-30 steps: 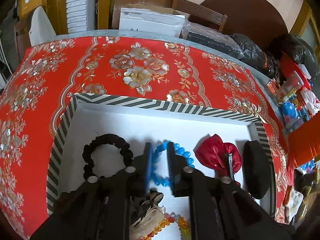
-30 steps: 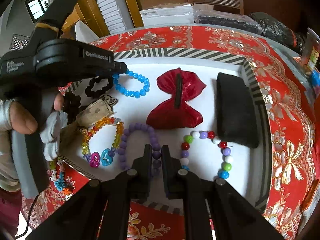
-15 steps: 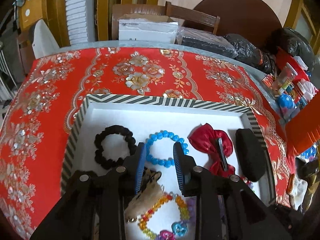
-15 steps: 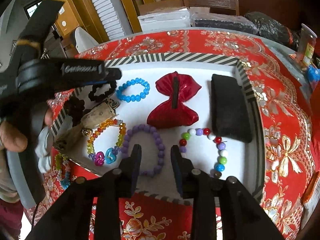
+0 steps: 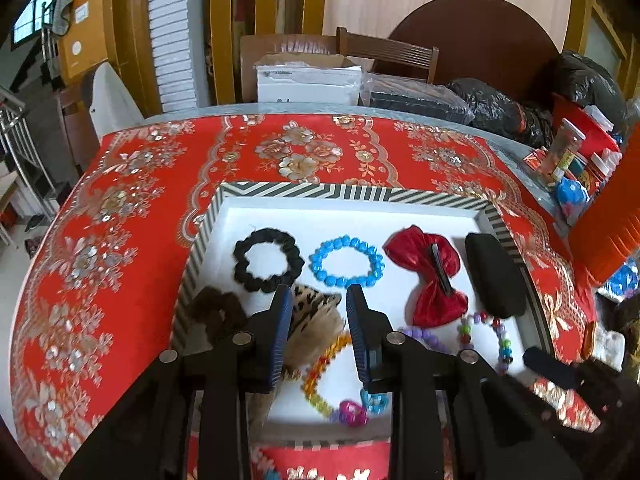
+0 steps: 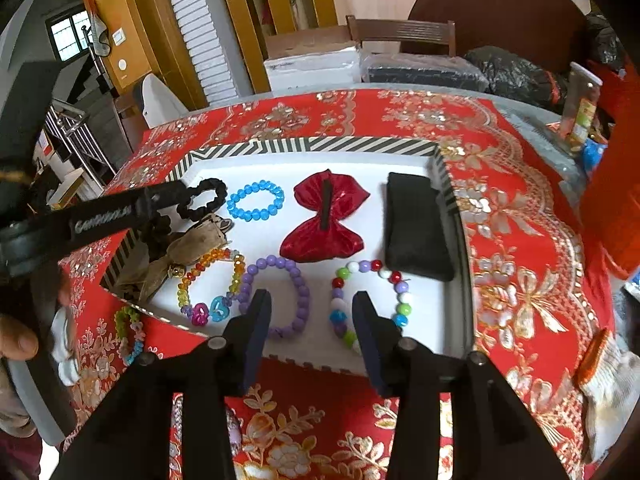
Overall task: Organize jewelry
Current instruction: 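Open both tools to release the blue and purple bracelets in the tray, then lift both tools out of the tray back over the pile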
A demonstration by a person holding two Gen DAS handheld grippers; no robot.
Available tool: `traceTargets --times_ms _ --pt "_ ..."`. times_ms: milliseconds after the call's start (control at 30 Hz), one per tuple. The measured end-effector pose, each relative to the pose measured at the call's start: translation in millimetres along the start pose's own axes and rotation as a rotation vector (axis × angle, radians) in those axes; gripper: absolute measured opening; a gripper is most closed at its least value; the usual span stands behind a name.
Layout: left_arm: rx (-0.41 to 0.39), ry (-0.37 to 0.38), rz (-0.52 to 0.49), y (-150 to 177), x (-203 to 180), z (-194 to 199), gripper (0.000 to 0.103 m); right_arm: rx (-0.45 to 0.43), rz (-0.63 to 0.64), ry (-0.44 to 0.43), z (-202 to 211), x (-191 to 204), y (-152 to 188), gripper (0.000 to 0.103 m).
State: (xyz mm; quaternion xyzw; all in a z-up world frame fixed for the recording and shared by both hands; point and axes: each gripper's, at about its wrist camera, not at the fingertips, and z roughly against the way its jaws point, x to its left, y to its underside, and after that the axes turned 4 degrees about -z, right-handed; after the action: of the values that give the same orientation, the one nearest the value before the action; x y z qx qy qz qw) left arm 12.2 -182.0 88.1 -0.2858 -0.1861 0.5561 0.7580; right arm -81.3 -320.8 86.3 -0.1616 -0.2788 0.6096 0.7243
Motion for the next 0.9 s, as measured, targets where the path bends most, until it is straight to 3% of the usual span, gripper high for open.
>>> traceTargets --times_ms 900 --pt "-0.091 -0.091 -0.033 74 -14 74 0.036 -0.063 -0.018 0.024 65 -9 46 0.051"
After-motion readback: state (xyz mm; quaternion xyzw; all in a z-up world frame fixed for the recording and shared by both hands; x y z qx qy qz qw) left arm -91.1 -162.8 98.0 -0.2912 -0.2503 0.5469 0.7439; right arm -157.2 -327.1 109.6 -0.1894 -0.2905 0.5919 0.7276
